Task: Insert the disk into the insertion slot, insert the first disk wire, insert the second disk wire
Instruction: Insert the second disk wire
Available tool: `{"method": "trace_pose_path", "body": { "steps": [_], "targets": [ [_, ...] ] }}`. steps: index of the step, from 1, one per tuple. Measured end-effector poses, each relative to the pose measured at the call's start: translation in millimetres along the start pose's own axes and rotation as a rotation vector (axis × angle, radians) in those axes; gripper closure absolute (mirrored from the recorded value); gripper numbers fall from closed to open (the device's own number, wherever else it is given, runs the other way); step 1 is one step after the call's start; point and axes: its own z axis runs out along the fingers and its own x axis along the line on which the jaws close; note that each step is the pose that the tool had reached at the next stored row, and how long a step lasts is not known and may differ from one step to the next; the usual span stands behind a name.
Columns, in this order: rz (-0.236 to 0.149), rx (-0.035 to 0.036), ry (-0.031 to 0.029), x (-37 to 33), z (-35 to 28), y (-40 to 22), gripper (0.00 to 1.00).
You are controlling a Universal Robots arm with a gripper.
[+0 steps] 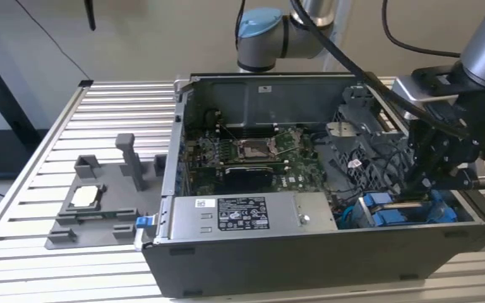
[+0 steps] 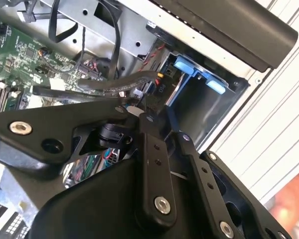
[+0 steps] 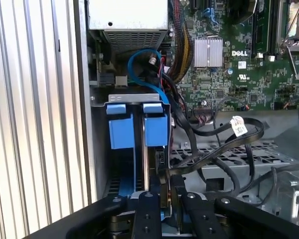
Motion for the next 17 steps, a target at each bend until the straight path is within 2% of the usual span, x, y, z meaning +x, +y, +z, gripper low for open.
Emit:
{"method": "trace_pose_path", "body": {
  "steps": [7,11,17],
  "targets": [
    [0.000,0.0000,-0.0002,-1.2,-11.8,-1.0,0.76],
    [0.000,0.0000,-0.0001,-1.4,-14.6,-1.0,0.76],
    [0.000,0.0000,-0.0001,-1.5,-15.1,-1.1,0.76]
  ]
}}
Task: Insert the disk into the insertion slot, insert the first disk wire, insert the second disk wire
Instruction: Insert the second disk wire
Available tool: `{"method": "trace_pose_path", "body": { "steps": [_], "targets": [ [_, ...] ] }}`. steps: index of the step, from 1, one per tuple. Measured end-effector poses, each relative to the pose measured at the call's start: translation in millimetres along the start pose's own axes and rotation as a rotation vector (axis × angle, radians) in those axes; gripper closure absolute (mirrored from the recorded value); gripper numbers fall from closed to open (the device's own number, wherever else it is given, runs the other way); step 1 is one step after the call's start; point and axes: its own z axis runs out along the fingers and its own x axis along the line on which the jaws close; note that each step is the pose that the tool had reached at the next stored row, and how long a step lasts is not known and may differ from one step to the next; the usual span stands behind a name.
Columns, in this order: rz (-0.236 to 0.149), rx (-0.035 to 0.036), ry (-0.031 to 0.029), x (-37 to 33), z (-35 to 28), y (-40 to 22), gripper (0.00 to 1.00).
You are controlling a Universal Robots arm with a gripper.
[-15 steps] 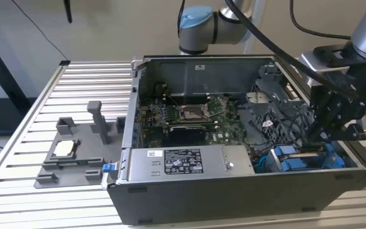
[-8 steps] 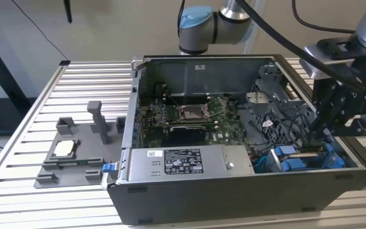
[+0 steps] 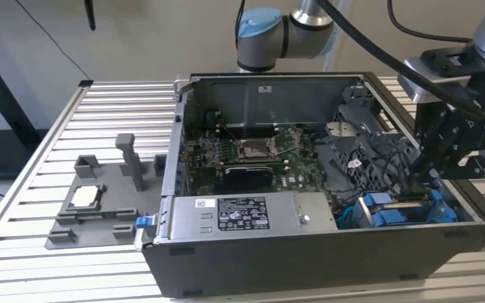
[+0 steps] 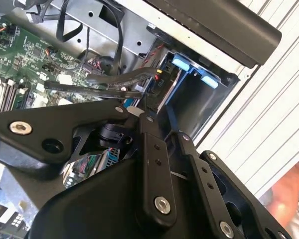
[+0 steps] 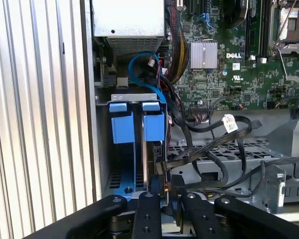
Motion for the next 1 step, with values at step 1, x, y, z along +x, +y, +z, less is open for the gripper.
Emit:
{"method": "trace_pose_path", "body": {
  "steps": [1],
  "targets": [
    [0.000,0.0000,0.0000,0.0,0.0,0.0,0.76]
  ]
}}
